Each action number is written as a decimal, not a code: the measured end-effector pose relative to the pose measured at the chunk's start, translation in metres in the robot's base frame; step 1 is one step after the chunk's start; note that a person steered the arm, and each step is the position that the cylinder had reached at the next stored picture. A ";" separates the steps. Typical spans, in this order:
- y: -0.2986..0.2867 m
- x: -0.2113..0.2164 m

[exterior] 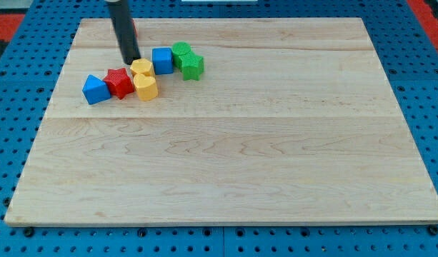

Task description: Slide the yellow heart to the top center

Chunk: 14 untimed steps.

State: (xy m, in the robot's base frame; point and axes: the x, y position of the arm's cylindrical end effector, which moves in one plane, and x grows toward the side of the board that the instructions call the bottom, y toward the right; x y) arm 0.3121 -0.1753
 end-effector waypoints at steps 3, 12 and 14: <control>0.115 0.037; 0.108 0.155; 0.222 0.129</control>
State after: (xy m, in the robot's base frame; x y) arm 0.4409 0.0463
